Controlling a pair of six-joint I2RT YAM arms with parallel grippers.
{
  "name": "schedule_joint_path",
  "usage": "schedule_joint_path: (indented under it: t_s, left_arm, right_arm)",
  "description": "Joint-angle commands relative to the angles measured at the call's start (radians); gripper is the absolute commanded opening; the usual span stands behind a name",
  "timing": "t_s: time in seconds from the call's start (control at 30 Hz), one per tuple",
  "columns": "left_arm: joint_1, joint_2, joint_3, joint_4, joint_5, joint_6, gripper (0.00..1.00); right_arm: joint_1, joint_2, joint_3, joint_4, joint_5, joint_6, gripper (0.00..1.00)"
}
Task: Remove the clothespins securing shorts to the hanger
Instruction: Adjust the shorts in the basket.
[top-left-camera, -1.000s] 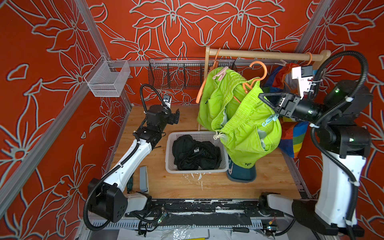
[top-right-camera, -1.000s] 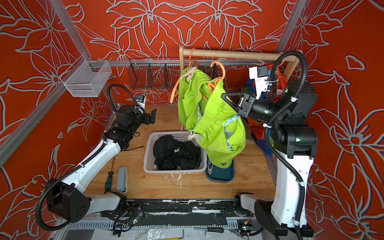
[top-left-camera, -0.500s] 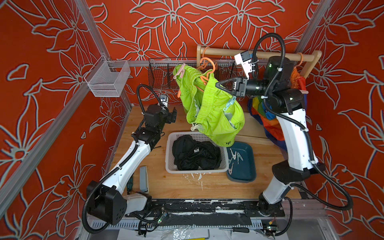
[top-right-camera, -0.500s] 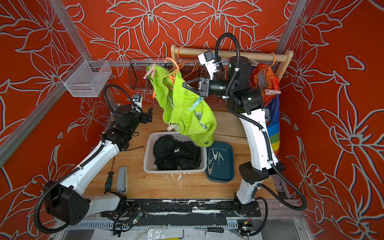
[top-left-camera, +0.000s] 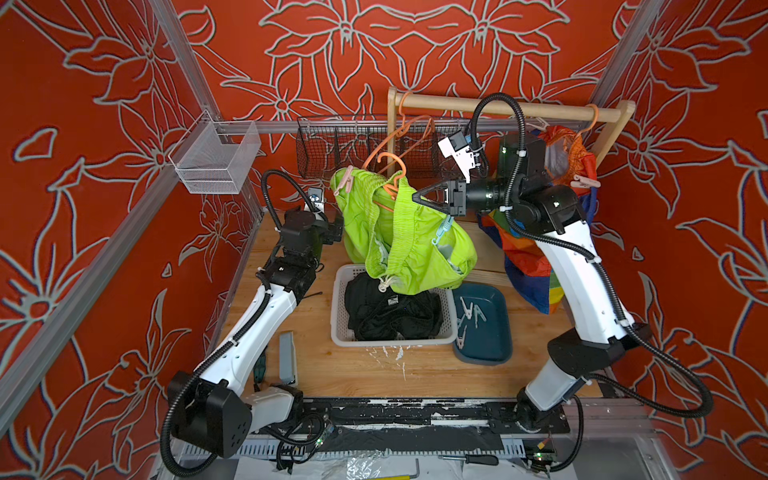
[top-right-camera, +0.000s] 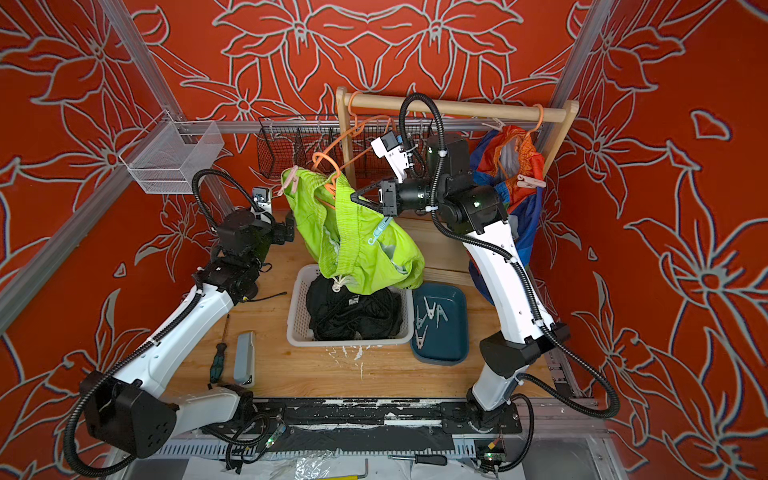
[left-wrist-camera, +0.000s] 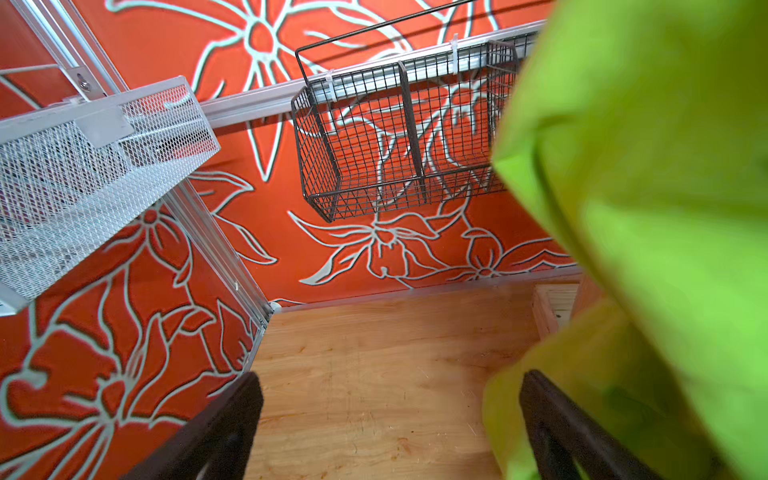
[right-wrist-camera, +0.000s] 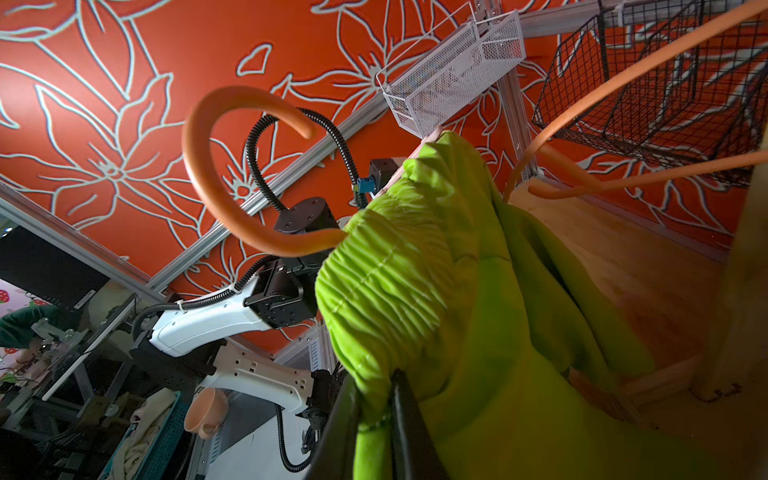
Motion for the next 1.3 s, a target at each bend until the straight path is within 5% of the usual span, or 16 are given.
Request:
schedule_joint_path:
  t_s: [0.0, 0.17, 0.47, 0.8, 0.93, 1.17, 1.27]
  left_arm:
    - [0.004, -0.018, -0.004, 0.039, -0.013, 0.006, 0.97]
    - [0.007, -0.017, -0.002, 0.043, -0.072, 0.008, 0.97]
    - [0.048, -0.066, 0.014, 0.02, -0.166, -0.03, 0.97]
    - [0.068, -0.132, 0.02, 0.025, -0.291, 0.005, 0.97]
    - [0.069, -0.133, 0.021, -0.001, -0.12, -0.009, 0.97]
    - [0.061, -0.129, 0.092, -0.146, 0.49, -0.04, 0.97]
    - [0.012, -0.118, 0.134, -0.224, 0.635, 0.006, 0.97]
  right_arm:
    - [0.001, -0.08, -0.043, 0.071, -0.009, -0.029, 0.0]
    - [0.012, -0.153, -0.191, 0.218, -0.059, 0.068, 0.0]
    - [0.044, -0.137, -0.262, 0.236, -0.064, 0.048, 0.0]
    - [0.044, -0.157, -0.703, 0.54, -0.061, 0.104, 0.0]
    - [0.044, -0.149, -0.82, 0.606, -0.06, 0.075, 0.0]
    - [0.043, -0.099, -0.952, 0.709, -0.036, 0.056, 0.0]
    - [0.041, -0.077, -0.945, 0.721, -0.035, 0.06, 0.0]
